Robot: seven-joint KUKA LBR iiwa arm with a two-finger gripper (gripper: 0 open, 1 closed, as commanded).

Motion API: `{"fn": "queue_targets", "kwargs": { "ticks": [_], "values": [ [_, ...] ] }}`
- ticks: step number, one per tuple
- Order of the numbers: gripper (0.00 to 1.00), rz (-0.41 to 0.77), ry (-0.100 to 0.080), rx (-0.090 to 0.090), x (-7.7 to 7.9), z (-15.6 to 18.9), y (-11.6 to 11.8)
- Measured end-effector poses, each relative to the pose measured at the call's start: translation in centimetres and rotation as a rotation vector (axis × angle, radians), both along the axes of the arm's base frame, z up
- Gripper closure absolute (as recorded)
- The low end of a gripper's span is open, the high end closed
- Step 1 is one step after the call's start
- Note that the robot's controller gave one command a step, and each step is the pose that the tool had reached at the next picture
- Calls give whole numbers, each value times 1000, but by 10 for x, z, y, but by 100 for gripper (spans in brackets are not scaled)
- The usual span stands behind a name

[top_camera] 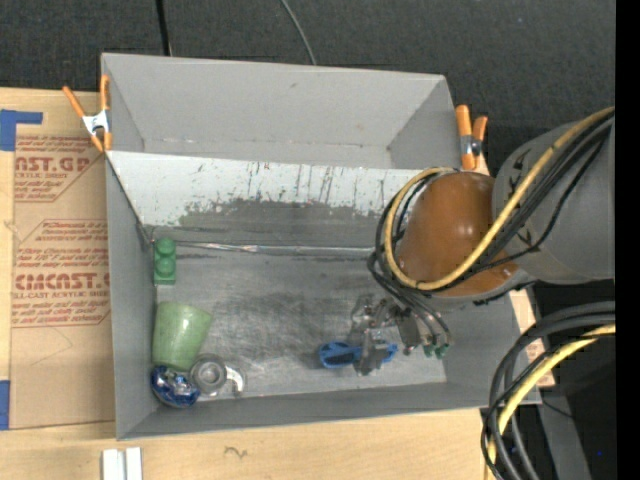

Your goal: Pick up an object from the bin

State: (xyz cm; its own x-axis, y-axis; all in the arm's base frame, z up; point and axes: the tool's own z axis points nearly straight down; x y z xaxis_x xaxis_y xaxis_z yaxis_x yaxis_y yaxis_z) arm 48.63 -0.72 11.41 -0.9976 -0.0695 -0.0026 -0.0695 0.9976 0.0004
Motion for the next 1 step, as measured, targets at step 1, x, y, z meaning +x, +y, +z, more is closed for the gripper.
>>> {"fn": "queue_targets", "kwargs": {
  "ticks": [1],
  "values": [
    [100, -27, -7, -1, 11, 113, -20]
  ]
}}
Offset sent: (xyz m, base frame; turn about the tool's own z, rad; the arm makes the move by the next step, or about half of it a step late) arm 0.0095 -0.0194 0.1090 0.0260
